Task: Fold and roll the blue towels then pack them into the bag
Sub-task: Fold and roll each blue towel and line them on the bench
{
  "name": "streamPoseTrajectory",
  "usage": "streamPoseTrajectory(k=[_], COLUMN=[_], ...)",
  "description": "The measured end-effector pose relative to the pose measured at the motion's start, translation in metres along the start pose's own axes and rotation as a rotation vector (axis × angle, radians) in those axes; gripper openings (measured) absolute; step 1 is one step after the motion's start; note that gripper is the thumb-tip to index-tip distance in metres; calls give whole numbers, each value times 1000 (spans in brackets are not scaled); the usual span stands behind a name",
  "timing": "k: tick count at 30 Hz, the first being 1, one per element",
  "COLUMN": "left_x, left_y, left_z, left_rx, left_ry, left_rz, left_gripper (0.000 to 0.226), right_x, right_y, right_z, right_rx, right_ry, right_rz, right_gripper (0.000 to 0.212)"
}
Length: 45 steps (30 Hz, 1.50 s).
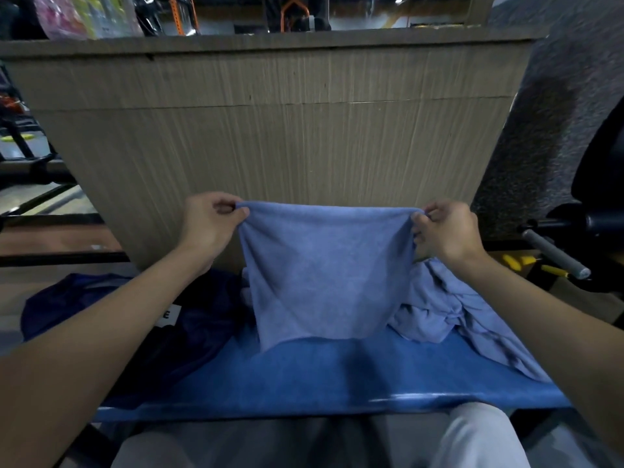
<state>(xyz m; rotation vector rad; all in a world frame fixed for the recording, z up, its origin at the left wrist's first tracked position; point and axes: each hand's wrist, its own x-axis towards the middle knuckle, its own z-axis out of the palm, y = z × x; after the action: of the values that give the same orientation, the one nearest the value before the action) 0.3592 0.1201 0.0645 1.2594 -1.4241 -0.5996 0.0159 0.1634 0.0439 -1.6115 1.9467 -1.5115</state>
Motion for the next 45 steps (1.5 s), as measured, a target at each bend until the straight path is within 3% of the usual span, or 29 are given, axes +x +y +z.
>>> streamPoseTrajectory(k=[5, 11, 15, 18, 20, 30, 33, 38, 45], left_x=[5, -31, -77, -112, -133, -169, -173, -163, -119], left_y=[17, -7, -52, -83, -101, -151, -165, -187, -205], left_z=[-3, -10, -13, -12, -10, -2, 10, 21, 53], left_rx=[-76, -58, 41, 110, 181, 492, 496, 601, 483], left_ry=[20, -117, -335, -431, -495, -784, -844, -735, -470], left_rz=[47, -120, -296, -413, -453, -338, -291, -303, -226], left_gripper=[9, 6, 5, 15, 17, 32, 16, 14, 7], right_x=[13, -22, -71, -115, -139, -180, -182, -168, -126], right_y=[-2, 13, 59, 96, 113, 142, 150, 160, 178], right_z=[2, -1, 11, 17, 21, 43, 54, 72, 112], right_rx=[52, -61, -118, -123, -113, -51, -170, -275, -254], right_ry=[57, -32, -309, -541, -658, -780, -785, -703, -521], right_rz=[-49, -64, -87, 58, 125, 329, 289, 176, 8], right_gripper=[10, 9, 38, 24, 30, 28, 38, 38, 37])
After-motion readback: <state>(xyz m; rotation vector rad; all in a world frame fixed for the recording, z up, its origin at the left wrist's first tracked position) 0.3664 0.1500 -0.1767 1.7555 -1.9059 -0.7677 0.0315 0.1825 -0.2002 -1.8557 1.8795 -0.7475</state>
